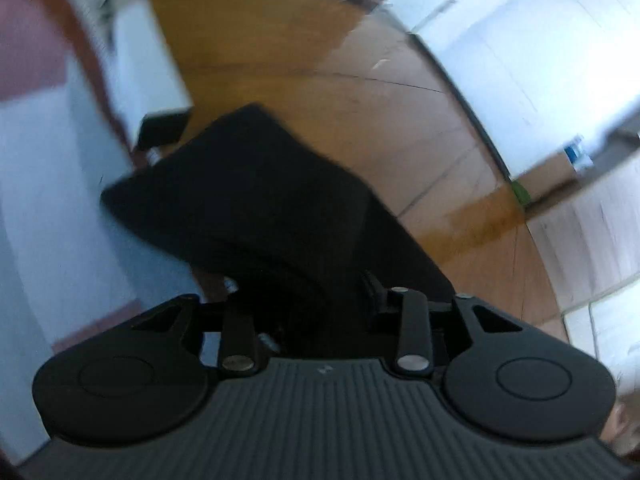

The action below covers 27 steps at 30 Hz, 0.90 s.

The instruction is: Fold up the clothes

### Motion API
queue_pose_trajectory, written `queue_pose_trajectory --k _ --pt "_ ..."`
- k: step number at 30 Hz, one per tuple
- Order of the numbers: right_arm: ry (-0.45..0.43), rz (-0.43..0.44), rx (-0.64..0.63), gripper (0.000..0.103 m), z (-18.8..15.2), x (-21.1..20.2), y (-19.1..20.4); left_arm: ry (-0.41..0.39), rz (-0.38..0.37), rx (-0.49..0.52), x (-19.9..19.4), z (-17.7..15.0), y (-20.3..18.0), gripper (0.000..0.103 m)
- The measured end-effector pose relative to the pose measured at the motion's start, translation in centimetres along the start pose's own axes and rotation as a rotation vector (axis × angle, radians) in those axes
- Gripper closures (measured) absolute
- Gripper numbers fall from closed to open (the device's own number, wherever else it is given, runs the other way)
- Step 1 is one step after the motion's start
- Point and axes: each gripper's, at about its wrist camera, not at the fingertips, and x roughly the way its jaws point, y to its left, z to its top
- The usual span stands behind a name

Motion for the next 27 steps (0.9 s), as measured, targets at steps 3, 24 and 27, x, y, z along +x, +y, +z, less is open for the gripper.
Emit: queue_pose_trajectory --k 3,24,27 --pt "-0.013 0.012 -0.009 0.055 0.1 -0.3 -0.5 -0.004 0.082 0.141 1.0 0.9 -1.7 0.061" --pt "-0.005 0.026 -0.153 0.051 -1.8 -1.0 -0.9 0.300 -0.138 0.986 -2.1 -24.1 -18.6 0.099" --pt "0.008 0.035 -0.137 0.051 -1.6 -1.1 -1.2 0.267 -0.131 0.871 -2.9 -19.9 -18.5 0.099"
